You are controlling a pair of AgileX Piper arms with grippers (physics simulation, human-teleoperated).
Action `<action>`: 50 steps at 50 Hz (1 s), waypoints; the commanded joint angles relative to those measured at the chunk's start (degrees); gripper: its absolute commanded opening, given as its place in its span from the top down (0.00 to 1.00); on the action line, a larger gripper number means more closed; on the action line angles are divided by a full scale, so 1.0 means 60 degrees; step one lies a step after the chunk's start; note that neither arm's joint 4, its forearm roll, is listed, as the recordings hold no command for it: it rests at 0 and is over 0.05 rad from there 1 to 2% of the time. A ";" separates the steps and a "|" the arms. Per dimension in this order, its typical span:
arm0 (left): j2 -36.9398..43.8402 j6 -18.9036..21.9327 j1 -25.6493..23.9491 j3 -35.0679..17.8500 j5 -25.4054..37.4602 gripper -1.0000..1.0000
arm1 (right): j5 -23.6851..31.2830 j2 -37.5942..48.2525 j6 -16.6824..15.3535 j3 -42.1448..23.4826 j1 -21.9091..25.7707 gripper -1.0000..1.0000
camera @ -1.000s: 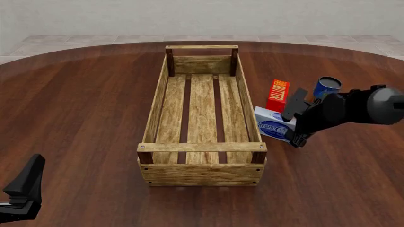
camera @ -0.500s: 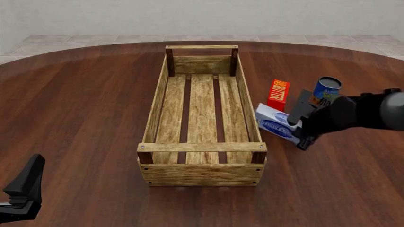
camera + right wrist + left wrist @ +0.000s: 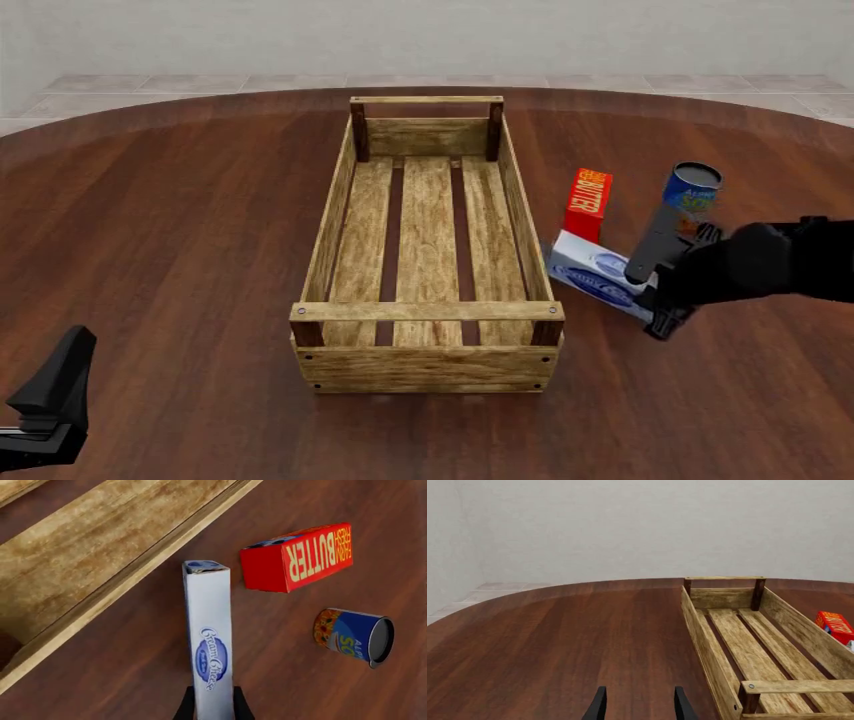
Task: Pick up the cream cheese and put it in the tray.
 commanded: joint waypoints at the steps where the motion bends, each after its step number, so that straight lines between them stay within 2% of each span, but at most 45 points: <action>1: -0.0016 -0.0002 -0.0001 0.0002 0.0012 0.00 | 0.0374 -0.1060 0.0258 0.0492 -0.0016 1.00; 12: -0.0017 0.0000 -0.0003 0.0003 0.0014 0.00 | 0.0941 -0.2178 0.0097 0.0824 -0.0230 1.00; 19: -0.0064 0.0003 -0.0003 -0.0006 0.0070 0.00 | 0.1510 -0.3031 0.0305 0.0878 -0.0345 1.00; 23: -0.0072 0.0002 -0.0004 -0.0005 0.0076 0.00 | 0.2025 -0.3574 0.0895 0.0584 -0.0095 1.00; 27: -0.0060 0.0001 -0.0004 -0.0001 0.0060 0.00 | 0.2259 -0.3790 0.1002 0.0468 0.0001 1.00; 32: -0.0077 0.0004 -0.0006 -0.0016 0.0094 0.00 | 0.2709 -0.4087 0.1536 0.0063 0.0353 1.00; 35: -0.0120 0.0000 -0.0005 -0.0038 0.0155 0.00 | 0.3059 -0.4182 0.2240 -0.0516 0.0596 1.00; 37: -0.0119 0.0003 -0.0005 -0.0037 0.0155 0.00 | 0.3154 -0.4138 0.2403 -0.0661 0.0610 1.00; 40: -0.0138 -0.0002 -0.0006 -0.0046 0.0179 0.00 | 0.3551 -0.4081 0.3228 -0.1421 0.0735 1.00; 46: -0.0132 0.0003 -0.0006 -0.0046 0.0179 0.00 | 0.4201 -0.4334 0.4592 -0.2396 0.1509 1.00; 47: -0.0132 0.0003 -0.0006 -0.0046 0.0179 0.00 | 0.4203 -0.4333 0.4592 -0.2398 0.1509 1.00; 50: -0.0130 0.0007 -0.0006 -0.0045 0.0179 0.00 | 0.4479 -0.4358 0.5302 -0.2927 0.1819 1.00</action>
